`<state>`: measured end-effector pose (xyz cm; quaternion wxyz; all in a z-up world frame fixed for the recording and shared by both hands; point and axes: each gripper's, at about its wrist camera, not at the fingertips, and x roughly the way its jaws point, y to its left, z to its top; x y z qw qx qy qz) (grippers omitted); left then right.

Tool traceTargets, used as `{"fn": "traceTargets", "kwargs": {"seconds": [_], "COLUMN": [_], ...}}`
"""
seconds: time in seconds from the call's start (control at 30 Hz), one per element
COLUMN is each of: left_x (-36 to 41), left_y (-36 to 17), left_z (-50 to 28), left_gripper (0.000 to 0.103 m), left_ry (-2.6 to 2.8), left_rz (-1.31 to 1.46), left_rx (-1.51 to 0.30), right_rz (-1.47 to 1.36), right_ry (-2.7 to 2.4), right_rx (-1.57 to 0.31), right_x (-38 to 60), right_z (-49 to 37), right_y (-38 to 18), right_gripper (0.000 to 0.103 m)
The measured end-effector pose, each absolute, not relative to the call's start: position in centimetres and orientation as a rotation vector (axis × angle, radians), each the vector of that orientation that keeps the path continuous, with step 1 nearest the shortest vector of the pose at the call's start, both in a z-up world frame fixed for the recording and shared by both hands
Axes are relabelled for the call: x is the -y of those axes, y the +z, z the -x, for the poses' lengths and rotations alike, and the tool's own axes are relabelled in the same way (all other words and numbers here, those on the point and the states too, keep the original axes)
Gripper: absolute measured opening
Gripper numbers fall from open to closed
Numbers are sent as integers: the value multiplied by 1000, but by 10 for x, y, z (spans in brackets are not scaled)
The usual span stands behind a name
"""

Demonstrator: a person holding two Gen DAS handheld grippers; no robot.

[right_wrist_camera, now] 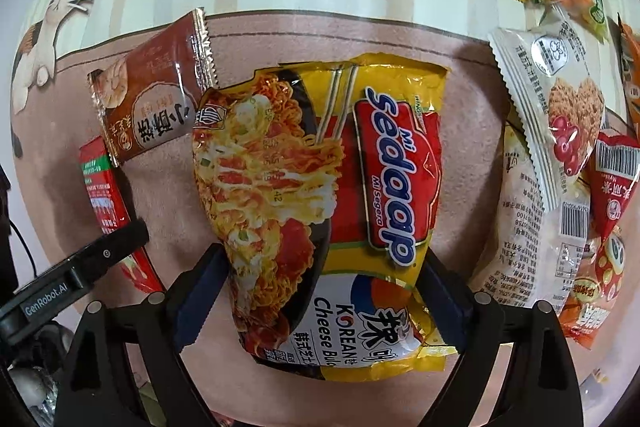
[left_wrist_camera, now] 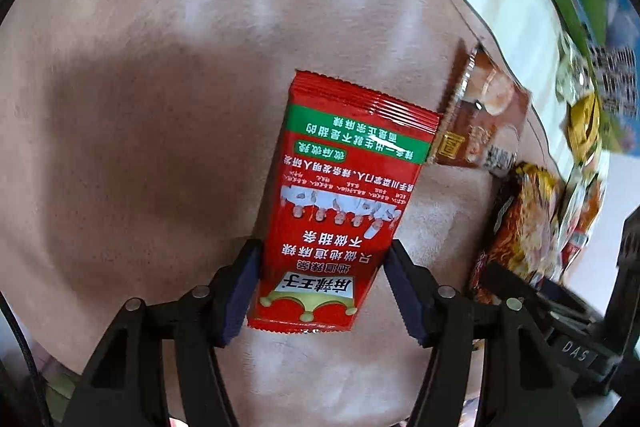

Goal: Organize snacks
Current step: 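Lift the red sachet with the left tool while the right tool lifts the noodle pack toward the box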

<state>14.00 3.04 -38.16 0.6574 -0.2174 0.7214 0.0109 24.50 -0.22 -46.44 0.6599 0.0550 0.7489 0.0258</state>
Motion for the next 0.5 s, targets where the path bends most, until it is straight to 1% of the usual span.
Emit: {"fn": "traceTargets", "kwargs": {"seconds": [0.07, 0.1, 0.13, 0.17, 0.27, 0.37, 0.5], "left_x": [-21, -12, -22, -23, 2, 18, 13], "left_y": [-383, -382, -385, -391, -381, -379, -377], "left_z": [-136, -135, -139, -149, -152, -150, -146], "left_gripper": [60, 60, 59, 57, 52, 51, 49], "left_ry": [36, 42, 43, 43, 43, 38, 23], "left_rz": [474, 451, 428, 400, 319, 287, 261], "left_rx": [-1632, -1631, -1629, -1627, -1609, -1596, -1583], "right_rz": [-120, -120, -124, -122, -96, -71, -48], "right_ry": [49, 44, 37, 35, 29, 18, 2], "right_rx": [-1693, -1696, -1696, -1693, -1680, -1664, -1641], "right_x": [5, 15, 19, 19, 14, 7, 3], "right_z": [-241, -238, -237, -234, -228, -224, -216], "right_y": [-467, -455, -449, -449, -449, -449, -445], "right_gripper": [93, 93, 93, 93, 91, 89, 89]}}
